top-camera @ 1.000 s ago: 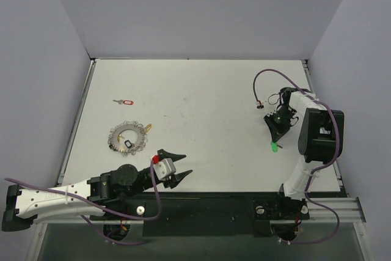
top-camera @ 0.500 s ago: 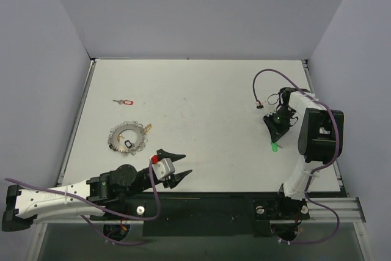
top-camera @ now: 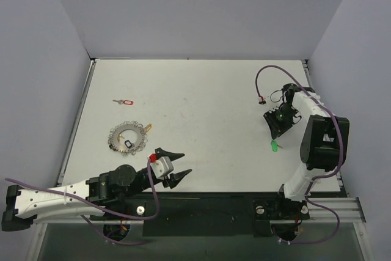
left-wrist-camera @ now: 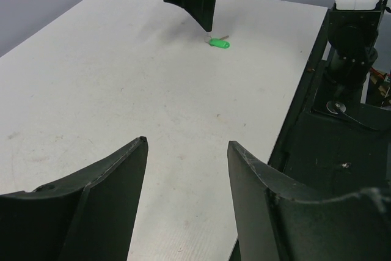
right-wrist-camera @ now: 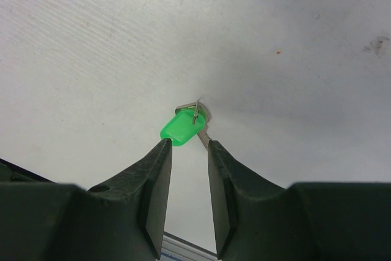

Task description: Put the keys on the keyring

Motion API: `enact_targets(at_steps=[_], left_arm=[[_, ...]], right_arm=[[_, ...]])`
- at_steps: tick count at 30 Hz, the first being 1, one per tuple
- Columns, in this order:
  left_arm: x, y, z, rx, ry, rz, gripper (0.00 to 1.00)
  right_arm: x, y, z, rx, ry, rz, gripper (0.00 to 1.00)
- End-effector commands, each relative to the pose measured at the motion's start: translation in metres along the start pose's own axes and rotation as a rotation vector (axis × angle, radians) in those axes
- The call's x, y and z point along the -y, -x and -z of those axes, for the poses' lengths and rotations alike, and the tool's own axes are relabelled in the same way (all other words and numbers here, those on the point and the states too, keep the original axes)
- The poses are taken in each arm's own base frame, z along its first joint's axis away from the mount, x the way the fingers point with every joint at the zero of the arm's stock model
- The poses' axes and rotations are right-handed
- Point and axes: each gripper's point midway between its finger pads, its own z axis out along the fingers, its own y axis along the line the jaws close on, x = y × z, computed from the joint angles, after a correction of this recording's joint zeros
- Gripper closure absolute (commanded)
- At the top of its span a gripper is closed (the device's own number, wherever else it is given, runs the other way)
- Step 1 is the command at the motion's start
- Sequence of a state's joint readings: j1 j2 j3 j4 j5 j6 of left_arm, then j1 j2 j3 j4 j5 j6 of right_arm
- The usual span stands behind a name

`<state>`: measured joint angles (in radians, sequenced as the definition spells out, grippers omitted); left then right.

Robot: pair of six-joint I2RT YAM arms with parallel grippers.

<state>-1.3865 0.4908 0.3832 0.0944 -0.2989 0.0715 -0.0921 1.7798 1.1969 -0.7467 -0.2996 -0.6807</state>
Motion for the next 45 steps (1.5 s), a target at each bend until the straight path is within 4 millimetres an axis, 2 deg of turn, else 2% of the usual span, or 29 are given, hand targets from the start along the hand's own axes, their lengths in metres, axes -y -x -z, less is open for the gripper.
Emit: enact_targets(at_steps=[1,2,3,6,8,10,11,12,13,14,15,16,17,18,19,20,21,22,23,25,33,45], left_arm=[[-0.008,0.012,0.001,0.038,0.058,0.077,0.34],[-0.012,0.013,0.001,0.035,0.088,0.117,0.32],[-0.016,0.013,0.002,0.021,0.117,0.132,0.27],[-0.035,0.006,0.005,-0.025,0.247,0.224,0.13],[-0.046,-0.008,0.008,-0.095,0.322,0.259,0.05],[-0.064,-0.018,0.008,-0.129,0.403,0.325,0.03],[-0.064,-0.022,0.007,-0.152,0.393,0.346,0.03],[-0.078,-0.032,0.007,-0.177,0.453,0.385,0.03],[-0.077,-0.033,0.003,-0.191,0.429,0.414,0.03],[-0.093,-0.042,0.004,-0.213,0.497,0.457,0.03],[-0.096,-0.041,0.002,-0.219,0.495,0.487,0.03],[-0.111,-0.051,0.004,-0.247,0.555,0.525,0.03],[-0.116,-0.052,0.004,-0.254,0.562,0.556,0.03],[-0.129,-0.061,0.007,-0.276,0.622,0.59,0.03],[-0.133,-0.063,0.007,-0.282,0.634,0.601,0.03],[-0.144,-0.073,0.01,-0.313,0.682,0.606,0.03],[-0.151,-0.076,0.012,-0.317,0.716,0.603,0.03],[-0.158,-0.085,0.016,-0.346,0.754,0.606,0.03],[-0.165,-0.087,0.018,-0.355,0.786,0.596,0.03],[-0.174,-0.093,0.023,-0.387,0.837,0.579,0.03],[-0.194,-0.102,0.032,-0.427,0.923,0.544,0.03],[-0.196,-0.113,0.033,-0.419,0.927,0.586,0.03]], right_arm=[[-0.012,-0.002,0.03,0.044,-0.003,-0.002,0.73],[-0.013,0.0,0.037,0.061,-0.015,0.004,0.73],[-0.015,0.0,0.04,0.07,-0.011,0.004,0.73],[-0.026,0.004,0.064,0.149,-0.04,0.015,0.73],[-0.042,0.008,0.08,0.229,-0.028,0.024,0.72],[-0.06,0.011,0.096,0.317,-0.016,0.038,0.69],[-0.067,0.013,0.101,0.351,-0.01,0.049,0.68],[-0.078,0.015,0.111,0.412,-0.003,0.048,0.65],[-0.083,0.016,0.115,0.44,0.001,0.044,0.62],[-0.094,0.016,0.123,0.495,0.016,0.046,0.57],[-0.099,0.015,0.126,0.519,0.022,0.054,0.55],[-0.111,0.014,0.131,0.571,0.042,0.073,0.51],[-0.114,0.01,0.127,0.581,0.053,0.067,0.49],[-0.119,0.013,0.135,0.652,0.055,0.069,0.41],[-0.121,0.008,0.127,0.669,0.079,0.035,0.38],[-0.121,0.015,0.136,0.761,0.097,-0.009,0.33],[-0.124,0.012,0.126,0.777,0.136,-0.052,0.31],[-0.12,0.018,0.135,0.853,0.147,-0.086,0.28],[-0.122,0.016,0.129,0.861,0.165,-0.103,0.27],[-0.124,0.015,0.131,0.886,0.176,-0.102,0.24],[-0.125,0.01,0.124,0.854,0.205,-0.108,0.24],[-0.127,0.007,0.128,0.853,0.204,-0.096,0.25]])
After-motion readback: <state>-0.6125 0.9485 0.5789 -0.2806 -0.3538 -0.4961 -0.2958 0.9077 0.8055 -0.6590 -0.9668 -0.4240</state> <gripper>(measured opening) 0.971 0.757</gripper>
